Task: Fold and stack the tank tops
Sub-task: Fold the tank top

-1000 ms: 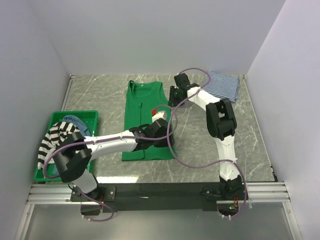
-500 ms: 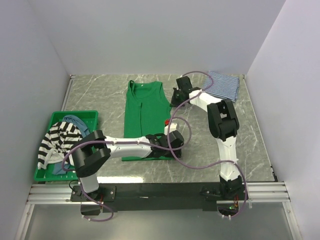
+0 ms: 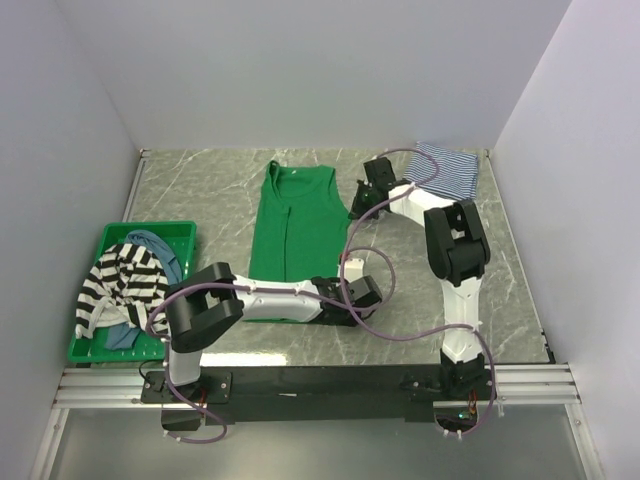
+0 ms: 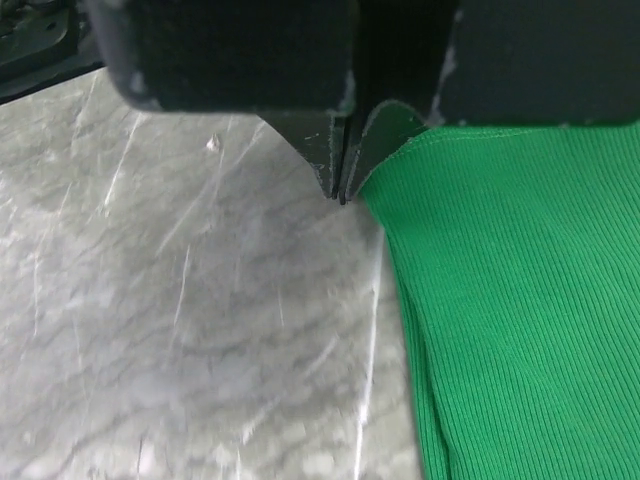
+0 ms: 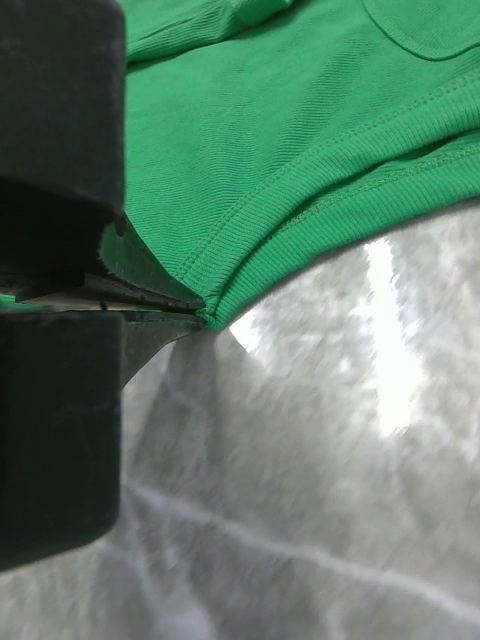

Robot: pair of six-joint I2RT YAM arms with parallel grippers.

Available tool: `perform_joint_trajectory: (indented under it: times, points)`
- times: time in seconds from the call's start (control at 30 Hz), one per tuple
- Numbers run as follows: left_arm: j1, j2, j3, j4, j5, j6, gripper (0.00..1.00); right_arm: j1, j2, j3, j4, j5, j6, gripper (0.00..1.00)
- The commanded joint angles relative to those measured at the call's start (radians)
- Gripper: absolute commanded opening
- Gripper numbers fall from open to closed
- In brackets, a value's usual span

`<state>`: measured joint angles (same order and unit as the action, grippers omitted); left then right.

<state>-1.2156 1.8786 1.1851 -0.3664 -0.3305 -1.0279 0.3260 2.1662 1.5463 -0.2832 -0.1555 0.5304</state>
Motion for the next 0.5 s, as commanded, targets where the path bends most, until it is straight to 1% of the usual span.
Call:
perform_joint_trajectory:
  times: [0.0,0.1,0.2,0.27,0.3,0.4,0.47]
  points:
    - [-0.035,-0.024,0.028,-0.037,-0.045,-0.027,0.01,-0.022,-0.078,-0.051,-0.001,0.008,0.003,0.0]
    - [-0.05,-0.068,0.007,-0.031,-0.05,-0.032,0.0,-0.031,-0.115,-0.1,0.022,0.001,0.011,0.0]
    - [-0.062,-0.124,-0.012,-0.011,-0.045,-0.024,0.07,-0.036,-0.152,-0.144,0.019,0.017,0.013,0.0]
    - [-0.07,-0.156,-0.013,-0.028,-0.053,-0.026,0.13,-0.044,-0.192,-0.207,0.035,0.017,0.017,0.0]
    - [-0.07,-0.16,-0.01,-0.041,-0.062,-0.029,0.21,-0.047,-0.207,-0.228,0.042,0.016,0.023,0.0]
    - [-0.082,-0.171,0.004,-0.104,-0.096,-0.035,0.32,-0.051,-0.264,-0.305,0.079,0.014,0.031,0.0]
    - [-0.088,-0.158,0.025,-0.147,-0.104,-0.032,0.34,-0.053,-0.293,-0.334,0.087,0.016,0.033,0.0]
